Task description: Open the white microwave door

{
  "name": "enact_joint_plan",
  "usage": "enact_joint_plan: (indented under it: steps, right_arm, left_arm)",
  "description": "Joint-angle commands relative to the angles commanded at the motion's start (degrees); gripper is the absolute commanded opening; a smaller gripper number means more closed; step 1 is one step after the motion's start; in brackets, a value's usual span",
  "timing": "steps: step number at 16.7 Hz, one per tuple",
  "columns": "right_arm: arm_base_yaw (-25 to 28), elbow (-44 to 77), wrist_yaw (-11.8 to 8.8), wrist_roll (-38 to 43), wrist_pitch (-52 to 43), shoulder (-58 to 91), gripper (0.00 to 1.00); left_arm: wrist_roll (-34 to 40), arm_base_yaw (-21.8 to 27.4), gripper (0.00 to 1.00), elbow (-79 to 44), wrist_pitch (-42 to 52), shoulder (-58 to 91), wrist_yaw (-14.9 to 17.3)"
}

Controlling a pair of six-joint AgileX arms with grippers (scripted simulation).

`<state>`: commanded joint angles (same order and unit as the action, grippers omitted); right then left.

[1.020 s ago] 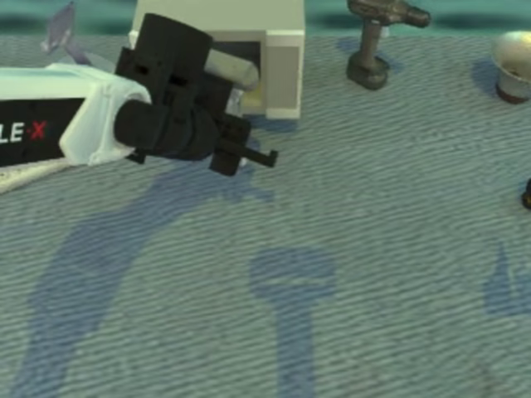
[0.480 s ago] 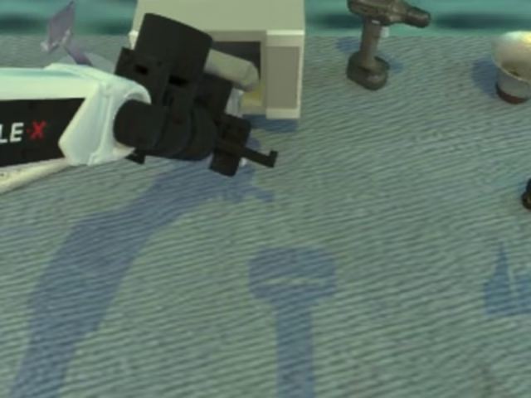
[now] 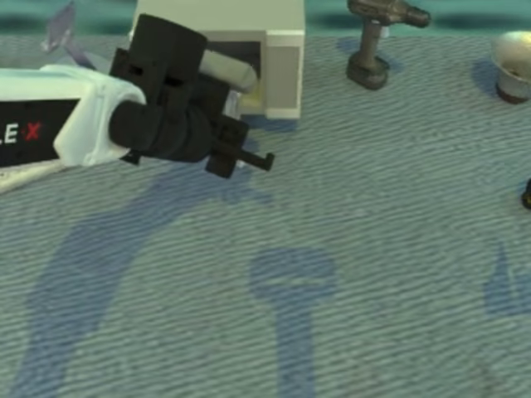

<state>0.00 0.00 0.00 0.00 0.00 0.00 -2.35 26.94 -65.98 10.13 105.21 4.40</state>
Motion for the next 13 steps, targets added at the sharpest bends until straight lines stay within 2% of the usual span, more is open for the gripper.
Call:
enact_joint_plan:
  steps: [4, 13]
  right_arm:
    - [0.0, 0.0, 0.0, 0.0, 0.0, 0.0, 1.0]
    - [0.0, 0.0, 0.0, 0.0, 0.0, 0.0, 1.0]
  left_arm:
    - [-2.21, -1.09, 0.0, 1.03, -0.11, -0.84, 1.51]
    - [-2.36, -1.15, 0.0, 1.11, -0.1, -0.87, 1.6]
